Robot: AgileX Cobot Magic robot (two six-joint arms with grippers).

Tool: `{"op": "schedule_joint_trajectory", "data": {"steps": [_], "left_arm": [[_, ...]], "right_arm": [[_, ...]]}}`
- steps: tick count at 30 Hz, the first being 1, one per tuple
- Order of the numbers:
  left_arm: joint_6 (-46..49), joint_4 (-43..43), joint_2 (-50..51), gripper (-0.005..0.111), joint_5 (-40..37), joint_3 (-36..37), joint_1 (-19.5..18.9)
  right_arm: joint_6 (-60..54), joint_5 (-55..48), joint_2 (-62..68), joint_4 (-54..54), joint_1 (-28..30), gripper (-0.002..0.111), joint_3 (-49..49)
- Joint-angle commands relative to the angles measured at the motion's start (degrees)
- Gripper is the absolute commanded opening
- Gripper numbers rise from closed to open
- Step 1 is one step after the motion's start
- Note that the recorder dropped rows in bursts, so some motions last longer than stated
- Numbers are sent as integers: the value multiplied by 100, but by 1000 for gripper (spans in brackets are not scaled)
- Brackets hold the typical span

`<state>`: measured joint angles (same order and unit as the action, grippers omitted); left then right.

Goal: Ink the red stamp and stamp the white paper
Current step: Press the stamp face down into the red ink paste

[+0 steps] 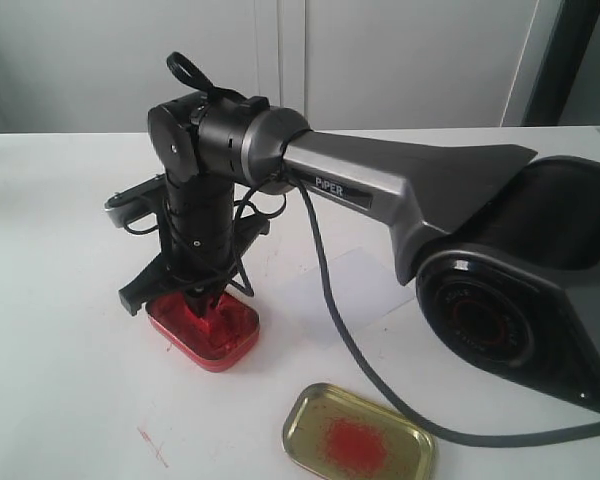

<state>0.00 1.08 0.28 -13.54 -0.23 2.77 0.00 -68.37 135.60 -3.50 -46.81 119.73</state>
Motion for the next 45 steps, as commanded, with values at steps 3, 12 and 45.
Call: {"op": "schedule_joint_trajectory", "data": {"steps": [3, 12, 45], "left_arm": [[0, 31, -28, 0, 25, 23, -7], [0, 31, -28, 0, 25, 23, -7], [0, 31, -28, 0, 25, 23, -7]], "right_arm": [[172, -25, -9, 85, 7, 0, 39], [327, 28, 388, 259, 7, 0, 10], [327, -160, 1364, 49, -1, 0, 10]]}}
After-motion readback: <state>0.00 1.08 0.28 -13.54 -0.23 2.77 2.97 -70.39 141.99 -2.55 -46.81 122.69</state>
